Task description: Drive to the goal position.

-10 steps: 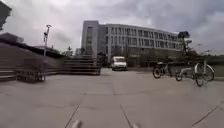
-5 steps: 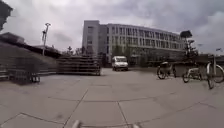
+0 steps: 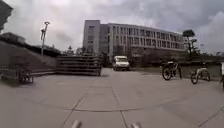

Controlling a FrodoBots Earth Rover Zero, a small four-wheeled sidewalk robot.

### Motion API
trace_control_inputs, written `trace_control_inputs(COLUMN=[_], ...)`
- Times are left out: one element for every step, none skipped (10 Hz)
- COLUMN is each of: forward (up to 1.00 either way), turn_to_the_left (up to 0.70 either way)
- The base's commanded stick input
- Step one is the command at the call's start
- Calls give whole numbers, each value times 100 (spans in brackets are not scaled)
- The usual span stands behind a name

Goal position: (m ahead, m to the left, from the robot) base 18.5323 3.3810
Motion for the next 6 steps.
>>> trace_control_inputs(forward=[85, 85, 85, 85, 85, 85], turn_to_the_left=[0, 0, 0, 0, 0, -23])
